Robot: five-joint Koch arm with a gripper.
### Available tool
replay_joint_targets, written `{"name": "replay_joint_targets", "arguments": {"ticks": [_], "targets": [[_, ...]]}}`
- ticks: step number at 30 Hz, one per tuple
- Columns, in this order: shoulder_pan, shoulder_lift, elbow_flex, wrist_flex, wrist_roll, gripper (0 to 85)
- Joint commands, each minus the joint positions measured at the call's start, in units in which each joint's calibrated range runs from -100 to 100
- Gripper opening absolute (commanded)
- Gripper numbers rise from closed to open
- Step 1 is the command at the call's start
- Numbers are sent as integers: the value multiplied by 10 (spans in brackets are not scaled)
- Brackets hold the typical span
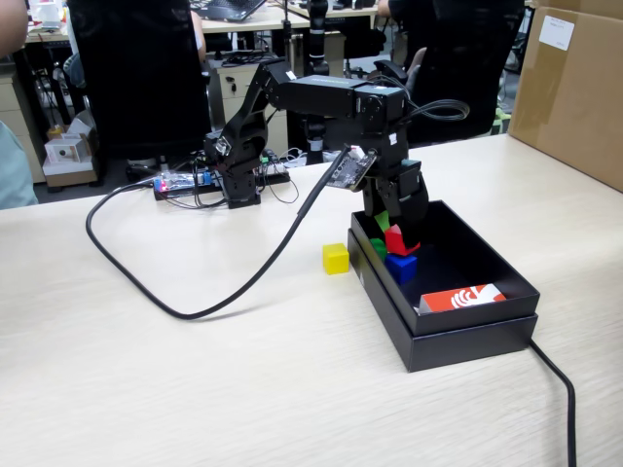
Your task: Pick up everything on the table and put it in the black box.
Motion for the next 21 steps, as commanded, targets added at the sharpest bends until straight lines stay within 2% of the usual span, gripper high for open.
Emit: {"name": "replay_joint_targets", "arguments": {"ticks": [1, 5, 13, 16, 21], "targets": [[-4, -24, 69, 2, 0, 281], [-10, -50, 71, 0, 1, 374], [-33, -229, 18, -2, 0, 374], [-53, -315, -54, -2, 0, 376], [-85, -451, -309, 4, 4, 467]]}}
